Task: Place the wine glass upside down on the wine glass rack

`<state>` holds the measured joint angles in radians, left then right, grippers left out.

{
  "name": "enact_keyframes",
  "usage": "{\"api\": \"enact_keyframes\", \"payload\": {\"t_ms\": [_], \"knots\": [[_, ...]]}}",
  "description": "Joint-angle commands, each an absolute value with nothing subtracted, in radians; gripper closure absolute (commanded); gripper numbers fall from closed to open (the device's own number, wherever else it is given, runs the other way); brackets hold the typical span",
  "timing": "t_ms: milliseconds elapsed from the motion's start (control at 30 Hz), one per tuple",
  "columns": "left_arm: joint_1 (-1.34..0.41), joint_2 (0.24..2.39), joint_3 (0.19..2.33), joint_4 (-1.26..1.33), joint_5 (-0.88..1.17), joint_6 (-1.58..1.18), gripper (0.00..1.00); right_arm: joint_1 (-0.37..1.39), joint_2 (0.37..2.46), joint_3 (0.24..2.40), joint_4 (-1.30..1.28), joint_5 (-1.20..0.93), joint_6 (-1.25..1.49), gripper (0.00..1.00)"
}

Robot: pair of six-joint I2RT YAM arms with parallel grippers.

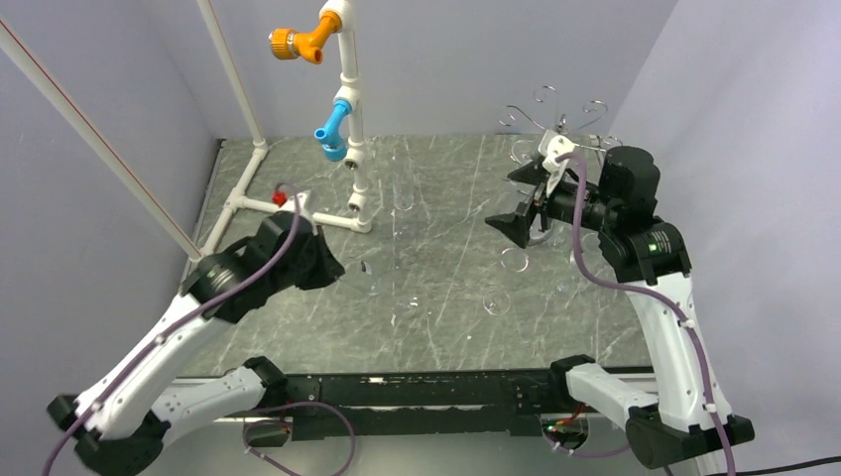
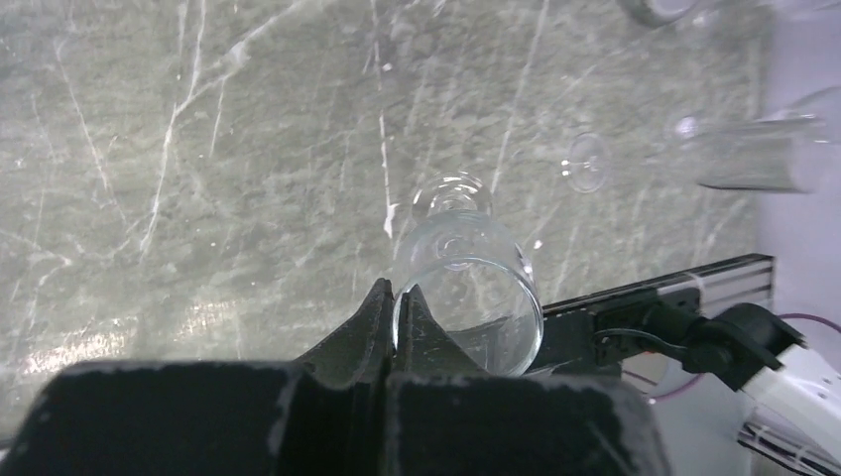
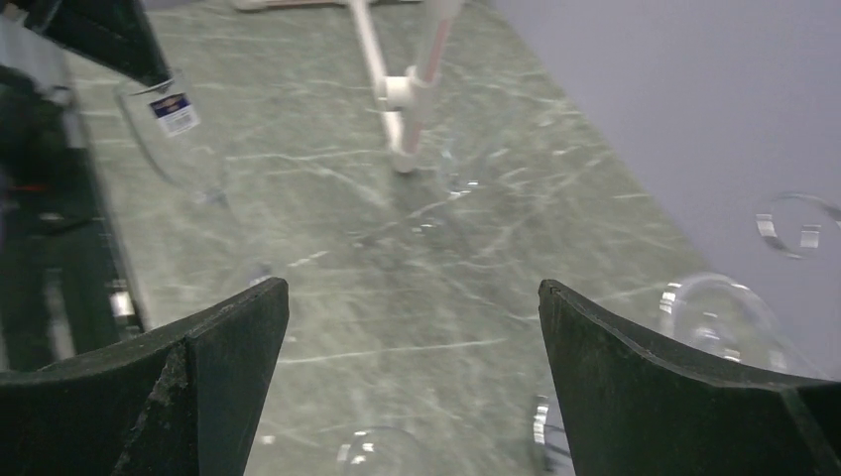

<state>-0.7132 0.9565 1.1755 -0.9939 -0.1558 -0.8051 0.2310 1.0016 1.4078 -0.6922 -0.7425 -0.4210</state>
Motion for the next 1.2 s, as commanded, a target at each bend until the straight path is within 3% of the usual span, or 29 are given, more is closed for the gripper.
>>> {"api": "enact_keyframes", "payload": {"t_ms": [0, 233, 500, 933, 1033, 1167], "knots": [[-0.716, 0.801, 1.132, -0.864, -0.185, -0.795, 1.00, 0.238, 1.042, 1.412, -0.654, -0.967, -0.195, 0.01], [-0.714, 0.667, 1.098, -0.758, -0.195, -0.823, 1.00, 0.343, 1.118, 1.293, -0.429, -1.023, 0.218, 0.01], [-0.715, 0.611, 1.078, -0.664, -0.234, -0.864, 1.00, 0.511, 1.205, 1.133, -0.300, -0.733, 0.635, 0.03], [-0.716, 0.621, 1.075, -0.548, -0.258, -0.868, 1.00, 0.568, 1.394, 1.117, -0.371, -0.655, 0.803, 0.16], [-0.715, 0.622, 1.080, -0.543, -0.271, -0.864, 1.00, 0.573, 1.428, 1.124, -0.352, -0.672, 0.821, 0.23], [-0.715, 0.627, 1.089, -0.547, -0.272, -0.856, 1.00, 0.578, 1.469, 1.129, -0.291, -0.723, 0.857, 0.51]]}}
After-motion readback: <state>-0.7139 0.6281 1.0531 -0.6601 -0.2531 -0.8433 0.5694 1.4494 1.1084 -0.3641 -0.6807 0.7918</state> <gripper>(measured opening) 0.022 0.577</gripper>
